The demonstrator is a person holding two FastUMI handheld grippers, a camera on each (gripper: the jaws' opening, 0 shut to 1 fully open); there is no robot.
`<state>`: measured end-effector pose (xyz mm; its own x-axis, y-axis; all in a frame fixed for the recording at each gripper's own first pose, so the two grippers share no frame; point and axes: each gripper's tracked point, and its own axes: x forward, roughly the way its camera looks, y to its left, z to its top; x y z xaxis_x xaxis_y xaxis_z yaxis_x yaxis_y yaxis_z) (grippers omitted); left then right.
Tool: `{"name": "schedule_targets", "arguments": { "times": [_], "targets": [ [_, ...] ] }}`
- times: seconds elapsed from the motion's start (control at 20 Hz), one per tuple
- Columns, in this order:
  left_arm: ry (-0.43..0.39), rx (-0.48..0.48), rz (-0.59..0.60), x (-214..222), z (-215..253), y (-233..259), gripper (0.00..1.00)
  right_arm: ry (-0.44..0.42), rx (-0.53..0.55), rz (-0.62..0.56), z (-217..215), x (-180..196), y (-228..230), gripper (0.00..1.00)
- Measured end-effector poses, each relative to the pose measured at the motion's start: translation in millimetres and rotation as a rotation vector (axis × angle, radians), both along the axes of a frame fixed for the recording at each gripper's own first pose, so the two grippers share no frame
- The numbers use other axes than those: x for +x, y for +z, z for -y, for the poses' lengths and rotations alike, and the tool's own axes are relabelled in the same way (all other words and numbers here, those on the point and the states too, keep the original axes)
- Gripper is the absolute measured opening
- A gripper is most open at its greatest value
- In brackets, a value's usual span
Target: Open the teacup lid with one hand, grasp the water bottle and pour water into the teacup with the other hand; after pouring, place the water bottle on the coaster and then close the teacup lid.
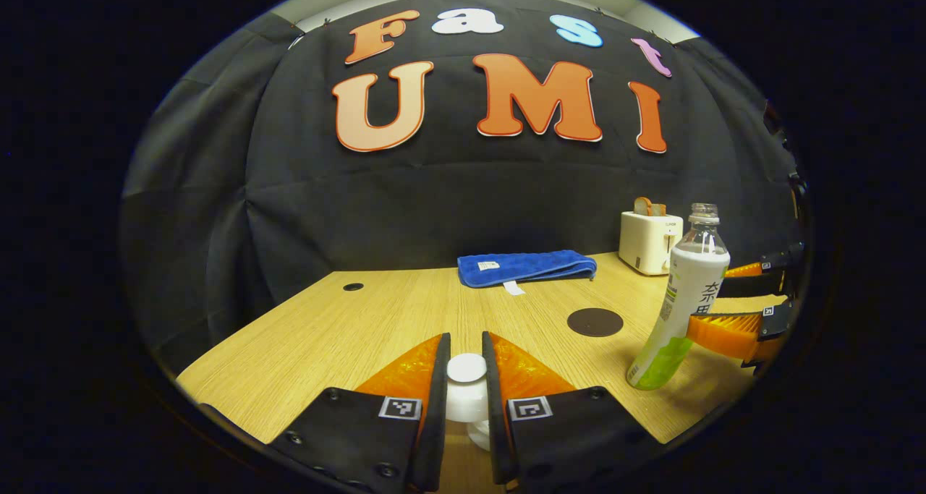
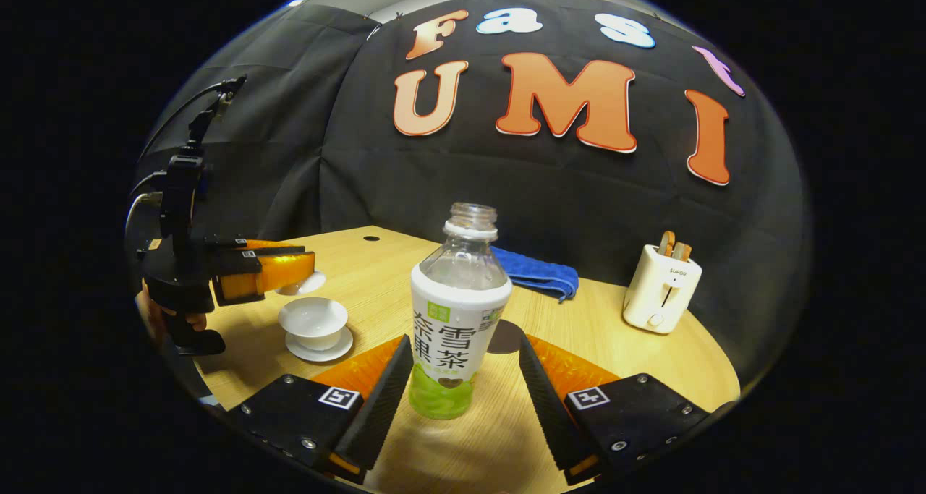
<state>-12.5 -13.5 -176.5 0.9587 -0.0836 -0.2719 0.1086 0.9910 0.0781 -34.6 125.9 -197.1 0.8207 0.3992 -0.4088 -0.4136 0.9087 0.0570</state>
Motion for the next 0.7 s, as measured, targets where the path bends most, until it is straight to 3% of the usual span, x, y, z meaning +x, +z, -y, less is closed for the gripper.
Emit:
{"name": "schedule_targets", "arguments": {
  "times": [0.15,0.3,0.4,0.7],
  "targets": [
    [0.03,0.004,0.003,1.1,-17.5,0.7,0.31,0.009,0.02,-0.045,-11.7,2.4,-9.6,0.82],
    [0.06,0.022,-0.001,-1.7,-34.1,-2.8,0.3,-0.011,0.023,-0.074,-14.9,7.7,-20.1,0.81],
    [0.079,0.021,-0.009,-3.5,-45.7,-8.1,0.3,-0.021,0.035,-0.085,-17.2,10.9,-21.8,0.68],
    [0.112,0.023,-0.023,-3.4,-67.1,-14.5,0.3,0.002,-0.02,-0.053,-17.5,12.0,-6.5,0.63]
  ]
}}
